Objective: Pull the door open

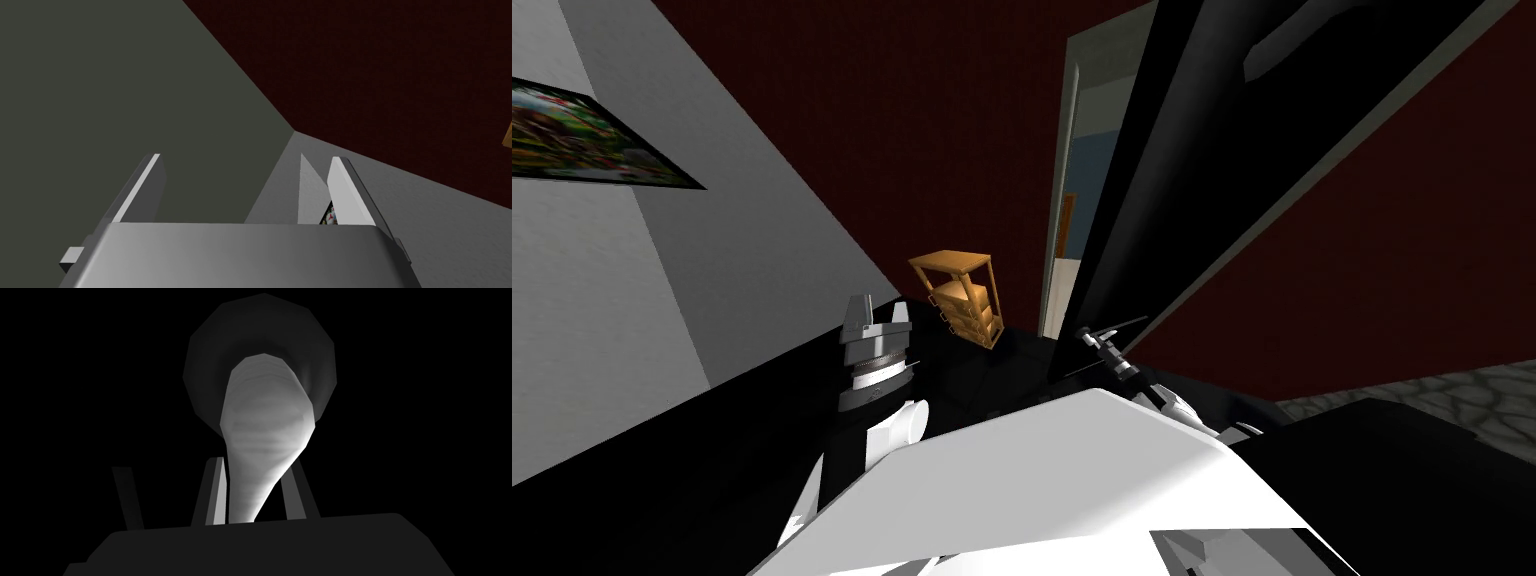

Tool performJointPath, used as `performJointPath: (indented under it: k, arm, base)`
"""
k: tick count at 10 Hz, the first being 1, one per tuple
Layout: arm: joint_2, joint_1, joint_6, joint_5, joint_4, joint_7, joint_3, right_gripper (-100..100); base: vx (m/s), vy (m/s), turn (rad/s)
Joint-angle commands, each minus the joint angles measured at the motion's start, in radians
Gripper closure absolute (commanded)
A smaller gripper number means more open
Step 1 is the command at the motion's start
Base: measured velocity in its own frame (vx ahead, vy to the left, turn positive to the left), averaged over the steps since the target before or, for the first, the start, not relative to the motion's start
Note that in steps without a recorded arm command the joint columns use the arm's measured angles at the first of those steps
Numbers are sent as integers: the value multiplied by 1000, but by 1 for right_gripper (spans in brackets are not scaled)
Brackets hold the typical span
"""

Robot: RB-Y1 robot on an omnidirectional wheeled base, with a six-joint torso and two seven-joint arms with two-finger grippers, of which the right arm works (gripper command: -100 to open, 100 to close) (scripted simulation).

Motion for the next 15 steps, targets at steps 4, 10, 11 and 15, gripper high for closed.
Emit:
performJointPath:
  k: [4,10,11,15]
  arm:
    - [-11,15,-61,0,31,-7,10,100]
    - [5,-23,-65,13,76,-4,10,100]
    - [11,-38,-56,17,83,-1,8,100]
    - [34,-91,-24,32,107,10,-1,100]
  base:
    - [-220,-100,161]
    - [-179,-72,131]
    - [-195,-69,118]
    - [-168,-67,91]
